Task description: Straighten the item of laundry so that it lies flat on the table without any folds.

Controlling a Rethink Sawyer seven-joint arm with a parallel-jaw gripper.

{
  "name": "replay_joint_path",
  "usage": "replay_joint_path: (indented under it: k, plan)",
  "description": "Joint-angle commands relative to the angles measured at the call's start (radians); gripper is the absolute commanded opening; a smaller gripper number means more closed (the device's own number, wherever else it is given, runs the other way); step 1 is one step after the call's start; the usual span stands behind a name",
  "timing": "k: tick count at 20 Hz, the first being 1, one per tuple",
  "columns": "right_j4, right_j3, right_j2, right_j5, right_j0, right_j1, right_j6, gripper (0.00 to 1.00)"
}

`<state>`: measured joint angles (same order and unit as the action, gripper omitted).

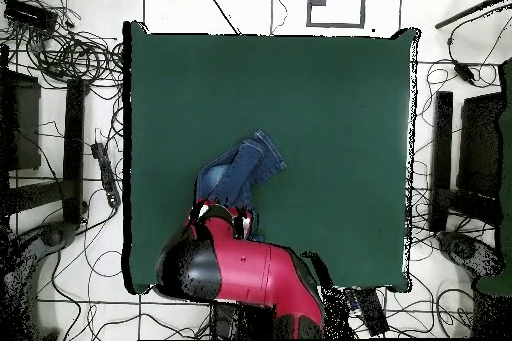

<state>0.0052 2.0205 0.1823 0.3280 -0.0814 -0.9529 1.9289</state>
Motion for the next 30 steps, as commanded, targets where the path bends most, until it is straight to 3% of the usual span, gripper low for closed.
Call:
replay_joint_path:
  k: [1, 20, 27, 30]
  plan:
    - [-0.049, -0.071, -0.102, 0.133, 0.008, 0.06, 0.008, 1.0]
    - [-0.129, -0.244, -0.164, 0.275, 0.063, 0.105, -0.072, 1.0]
    - [-0.09, -0.156, -0.151, 0.09, 0.05, 0.156, 0.108, 1.0]
    - [-0.053, -0.104, -0.209, 0.062, 0.09, 0.191, 0.098, 1.0]
